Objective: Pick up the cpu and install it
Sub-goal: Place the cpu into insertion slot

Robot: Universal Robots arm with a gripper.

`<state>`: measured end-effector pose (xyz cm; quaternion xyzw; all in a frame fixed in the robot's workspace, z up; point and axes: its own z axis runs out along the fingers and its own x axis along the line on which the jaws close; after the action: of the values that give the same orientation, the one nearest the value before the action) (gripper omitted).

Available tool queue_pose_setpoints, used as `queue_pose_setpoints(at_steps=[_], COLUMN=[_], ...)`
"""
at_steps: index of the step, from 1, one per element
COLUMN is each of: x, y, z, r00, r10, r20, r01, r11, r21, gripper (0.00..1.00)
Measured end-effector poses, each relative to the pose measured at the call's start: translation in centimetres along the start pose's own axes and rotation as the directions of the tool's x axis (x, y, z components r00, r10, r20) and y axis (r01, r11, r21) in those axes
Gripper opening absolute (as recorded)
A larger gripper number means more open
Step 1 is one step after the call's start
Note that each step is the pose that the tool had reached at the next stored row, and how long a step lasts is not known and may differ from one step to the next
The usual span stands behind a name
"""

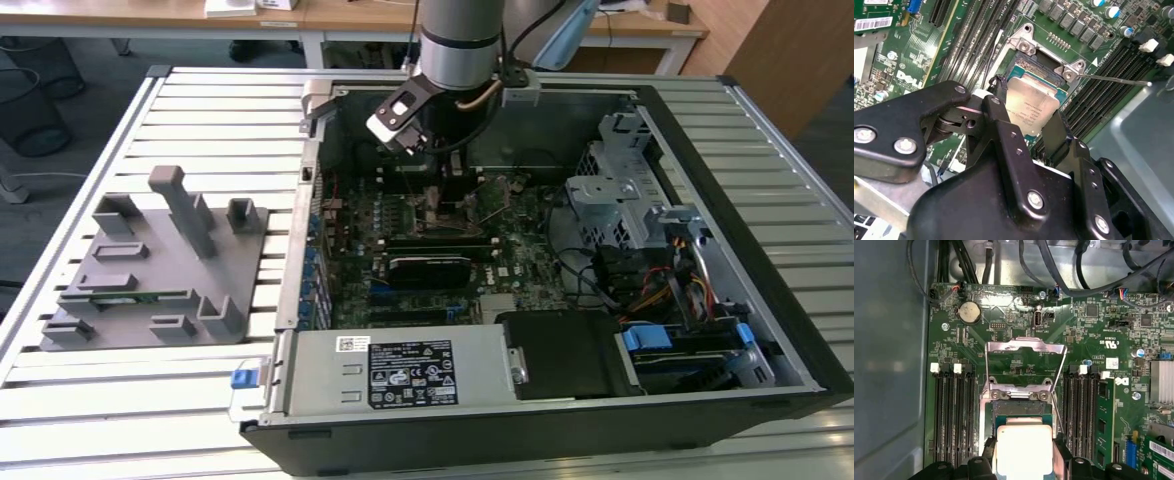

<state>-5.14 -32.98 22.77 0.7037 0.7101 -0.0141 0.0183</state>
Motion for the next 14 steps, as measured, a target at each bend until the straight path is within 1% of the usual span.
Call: queue_pose_setpoints(at_steps=[5, 14], x=[0.01, 0.02], y=[0.00, 0.00], z=[0.27, 0.52], r00=[1.0000, 1.0000], r10=[0.000, 0.000], r20=[0.0000, -0.0001], r01=[0.000, 0.000], r11=[1.0000, 1.0000], r21=[0.0000, -0.0001], gripper=[0.53, 0.53])
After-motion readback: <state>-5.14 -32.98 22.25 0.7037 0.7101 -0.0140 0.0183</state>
